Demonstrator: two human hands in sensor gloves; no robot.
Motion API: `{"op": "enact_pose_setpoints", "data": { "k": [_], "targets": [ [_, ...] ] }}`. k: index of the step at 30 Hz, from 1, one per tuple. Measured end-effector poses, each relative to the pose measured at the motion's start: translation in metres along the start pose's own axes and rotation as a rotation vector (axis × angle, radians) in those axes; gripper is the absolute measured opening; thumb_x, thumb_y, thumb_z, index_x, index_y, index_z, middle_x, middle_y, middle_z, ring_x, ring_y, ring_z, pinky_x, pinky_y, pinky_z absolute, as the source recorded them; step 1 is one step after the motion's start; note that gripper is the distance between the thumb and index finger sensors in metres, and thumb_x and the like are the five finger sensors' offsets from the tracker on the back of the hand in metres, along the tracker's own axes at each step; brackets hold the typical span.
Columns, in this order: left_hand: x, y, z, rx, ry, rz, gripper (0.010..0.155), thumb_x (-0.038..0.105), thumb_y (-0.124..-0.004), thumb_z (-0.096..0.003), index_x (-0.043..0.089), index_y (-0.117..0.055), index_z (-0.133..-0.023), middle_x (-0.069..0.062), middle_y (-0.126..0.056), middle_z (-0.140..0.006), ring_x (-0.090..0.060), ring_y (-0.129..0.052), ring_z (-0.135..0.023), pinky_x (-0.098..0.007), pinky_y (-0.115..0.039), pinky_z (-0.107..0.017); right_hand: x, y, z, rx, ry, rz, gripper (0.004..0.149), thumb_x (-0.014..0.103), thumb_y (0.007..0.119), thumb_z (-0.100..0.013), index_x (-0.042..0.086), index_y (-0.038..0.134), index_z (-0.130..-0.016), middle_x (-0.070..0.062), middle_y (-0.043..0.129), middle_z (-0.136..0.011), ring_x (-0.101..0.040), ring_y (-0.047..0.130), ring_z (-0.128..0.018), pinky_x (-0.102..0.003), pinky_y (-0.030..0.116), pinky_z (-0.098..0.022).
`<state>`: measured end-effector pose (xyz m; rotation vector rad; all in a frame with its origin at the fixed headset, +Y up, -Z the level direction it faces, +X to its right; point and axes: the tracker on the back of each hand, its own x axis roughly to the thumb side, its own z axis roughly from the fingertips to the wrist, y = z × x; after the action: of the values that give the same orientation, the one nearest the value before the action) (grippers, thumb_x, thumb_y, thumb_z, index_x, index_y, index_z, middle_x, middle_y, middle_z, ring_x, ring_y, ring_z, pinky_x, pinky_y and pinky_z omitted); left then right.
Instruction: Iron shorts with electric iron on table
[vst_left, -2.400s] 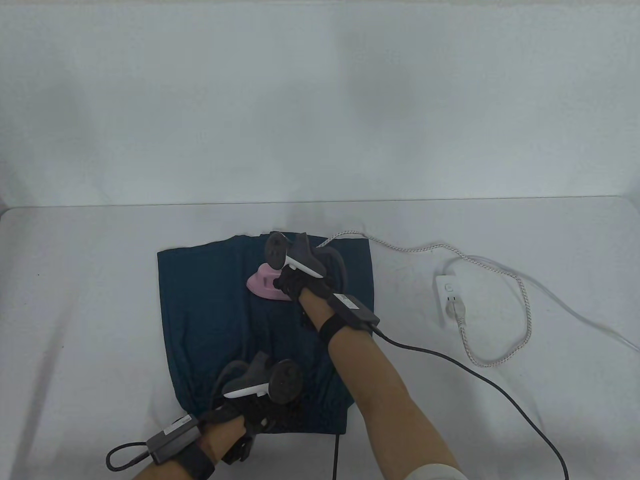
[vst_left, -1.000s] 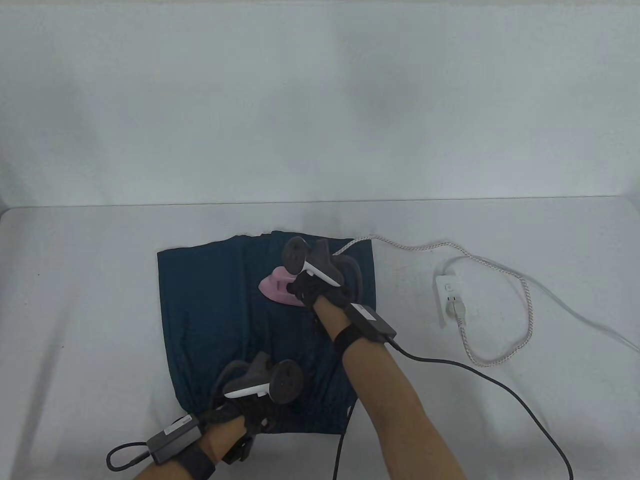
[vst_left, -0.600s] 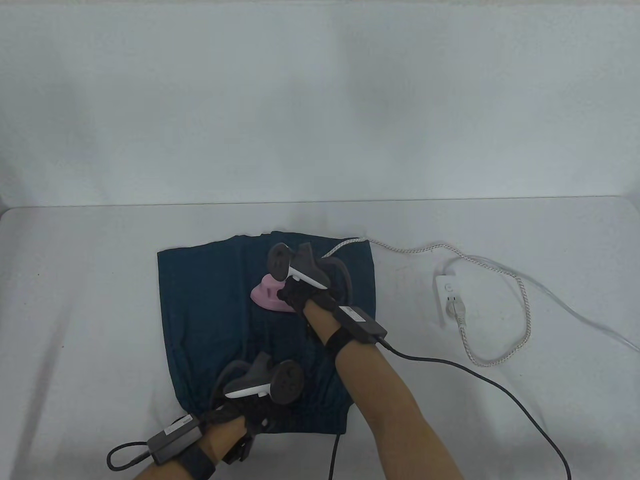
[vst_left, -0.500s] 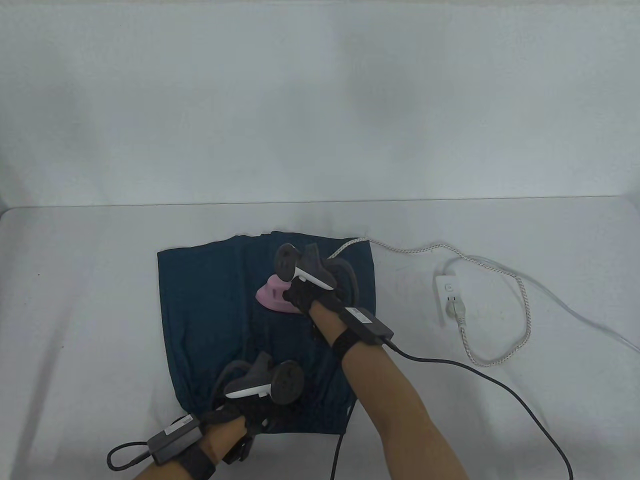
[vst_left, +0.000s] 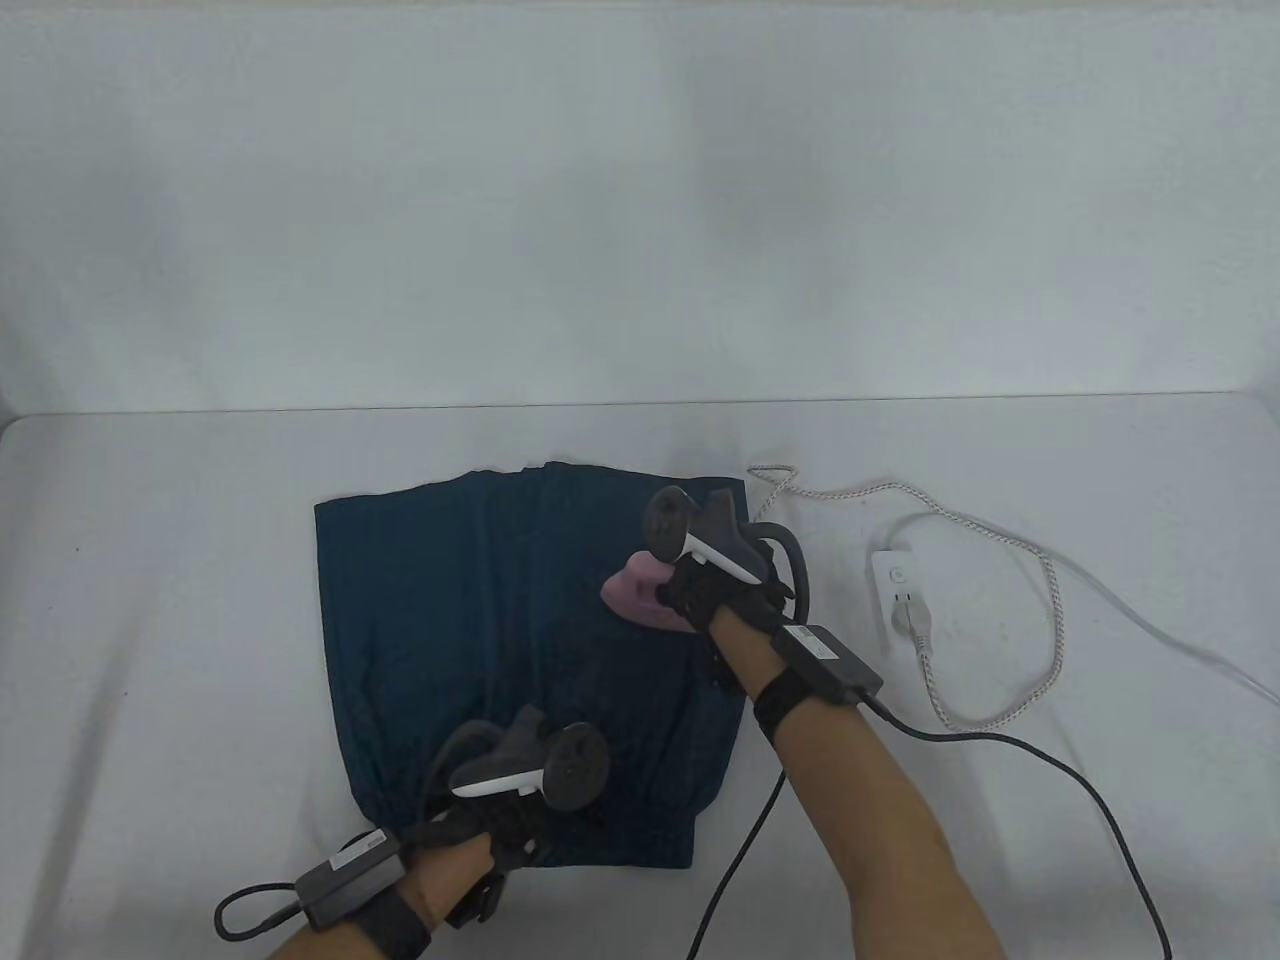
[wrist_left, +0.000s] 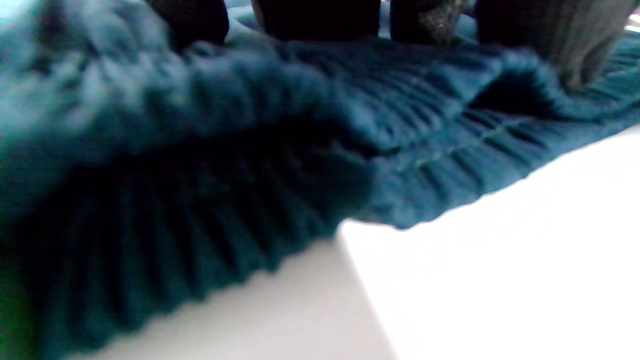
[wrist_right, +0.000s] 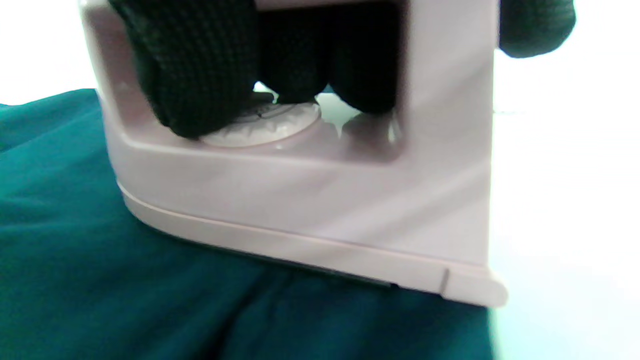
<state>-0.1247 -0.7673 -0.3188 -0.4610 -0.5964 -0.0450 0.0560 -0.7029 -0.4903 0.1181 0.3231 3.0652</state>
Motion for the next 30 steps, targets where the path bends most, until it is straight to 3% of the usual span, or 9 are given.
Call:
{"op": "enact_pose_setpoints", "data": {
  "k": [5, 10, 19, 30],
  "targets": [
    [0.0, 0.0, 0.0, 0.0, 0.0, 0.0, 0.073, 0.06, -0.076, -0.0421, 0.041, -0.047, -0.106, 0.005, -0.042, -0.113, -0.024, -0.054, -0.097, -0.058, -0.053, -0.074, -0.016, 0.0, 0.003, -0.011, 0.018, -0.002, 0.05, 0.045, 0.092, -0.042, 0.042, 0.075, -0.088, 0.014, 0.089, -0.073, -0.014, 0.093, -0.065, -0.055, 0.078, -0.049],
    [0.0, 0.0, 0.0, 0.0, 0.0, 0.0, 0.073, 0.06, -0.076, -0.0422, 0.041, -0.047, -0.107, 0.005, -0.042, -0.113, -0.024, -0.054, -0.097, -0.058, -0.053, -0.074, -0.01, 0.0, 0.002, -0.022, 0.013, -0.023, 0.05, 0.044, 0.093, -0.041, 0.041, 0.075, -0.088, 0.014, 0.089, -0.073, -0.015, 0.093, -0.065, -0.056, 0.078, -0.049],
    [0.0, 0.0, 0.0, 0.0, -0.002, -0.001, 0.073, 0.06, -0.076, -0.0421, 0.041, -0.047, -0.107, 0.005, -0.041, -0.113, -0.024, -0.054, -0.097, -0.058, -0.053, -0.074, 0.035, 0.004, -0.001, -0.079, -0.081, -0.063, 0.05, 0.045, 0.093, -0.04, 0.041, 0.076, -0.088, 0.015, 0.09, -0.072, -0.014, 0.094, -0.063, -0.054, 0.079, -0.047],
    [0.0, 0.0, 0.0, -0.001, 0.001, 0.001, 0.073, 0.06, -0.077, -0.0419, 0.041, -0.047, -0.106, 0.005, -0.041, -0.113, -0.024, -0.054, -0.097, -0.058, -0.053, -0.074, 0.093, 0.008, 0.002, -0.061, -0.2, -0.06, 0.051, 0.046, 0.093, -0.04, 0.041, 0.076, -0.088, 0.015, 0.09, -0.072, -0.013, 0.096, -0.062, -0.053, 0.081, -0.044]
  ]
}}
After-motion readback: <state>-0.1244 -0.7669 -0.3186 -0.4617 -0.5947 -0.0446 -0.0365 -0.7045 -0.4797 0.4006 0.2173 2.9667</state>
